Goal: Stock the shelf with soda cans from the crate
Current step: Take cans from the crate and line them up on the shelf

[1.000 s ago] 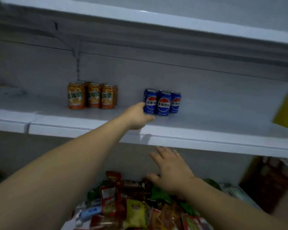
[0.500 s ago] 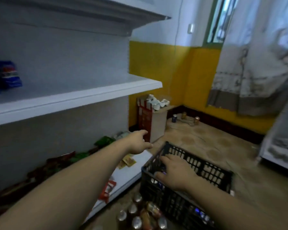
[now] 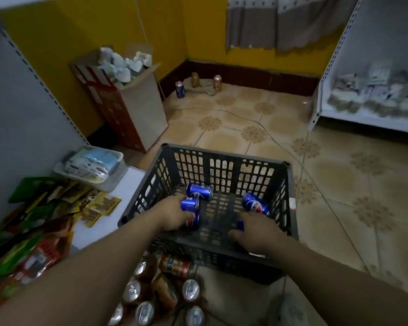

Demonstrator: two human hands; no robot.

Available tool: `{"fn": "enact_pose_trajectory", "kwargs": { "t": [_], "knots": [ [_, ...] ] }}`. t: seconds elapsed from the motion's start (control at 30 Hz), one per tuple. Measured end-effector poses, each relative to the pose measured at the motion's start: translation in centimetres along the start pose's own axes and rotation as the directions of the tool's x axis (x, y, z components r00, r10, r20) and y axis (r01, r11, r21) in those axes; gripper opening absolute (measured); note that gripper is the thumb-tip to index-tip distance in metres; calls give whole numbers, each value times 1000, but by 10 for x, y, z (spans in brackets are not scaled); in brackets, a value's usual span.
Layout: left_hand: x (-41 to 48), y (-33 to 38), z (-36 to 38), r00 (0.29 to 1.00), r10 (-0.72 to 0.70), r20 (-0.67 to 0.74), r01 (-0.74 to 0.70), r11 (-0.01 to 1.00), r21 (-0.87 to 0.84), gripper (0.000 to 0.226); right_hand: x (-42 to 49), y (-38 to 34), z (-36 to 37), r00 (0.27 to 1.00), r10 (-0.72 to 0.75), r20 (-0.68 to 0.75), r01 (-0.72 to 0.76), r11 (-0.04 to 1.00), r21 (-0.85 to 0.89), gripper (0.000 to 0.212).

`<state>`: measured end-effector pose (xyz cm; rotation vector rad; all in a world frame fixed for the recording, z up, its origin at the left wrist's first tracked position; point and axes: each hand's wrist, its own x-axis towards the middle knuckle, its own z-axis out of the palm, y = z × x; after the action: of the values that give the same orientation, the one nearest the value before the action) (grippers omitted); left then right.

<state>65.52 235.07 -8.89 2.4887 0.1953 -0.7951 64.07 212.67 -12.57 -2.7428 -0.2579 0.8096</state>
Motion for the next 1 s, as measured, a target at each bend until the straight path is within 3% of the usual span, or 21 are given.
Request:
{"fn": "enact_pose_trajectory", "kwargs": {
  "t": [0.13,0.4,0.53,0.63,0.8,0.93,1.0],
  "knots": [
    [75,-38,16,991,-112,74,106,991,78,74,73,1,34,994,22,107,-26,999,41,65],
    [178,-111,43,977,-141,161,87,949,304,70,220,-36,117,981,-42,189,13,988,152,59],
    [210,-135,59,966,-153,208,73,935,347,76,268,-54,160,977,-18,212,-15,988,155,88],
    [218,-134,64,961,-146,236,50,929,367,69,279,-57,180,989,27,145,-54,981,186,81],
    [207,-131,53,969,-119,215,61,964,258,60,260,-64,158,996,89,26,-92,923,374,69],
    [168,-114,31,989,-82,125,73,995,73,68,218,-77,102,986,69,-151,25,840,543,65],
    [133,-102,16,995,-36,88,45,994,-98,60,183,-89,69,972,70,-222,86,778,623,61]
  ]
}}
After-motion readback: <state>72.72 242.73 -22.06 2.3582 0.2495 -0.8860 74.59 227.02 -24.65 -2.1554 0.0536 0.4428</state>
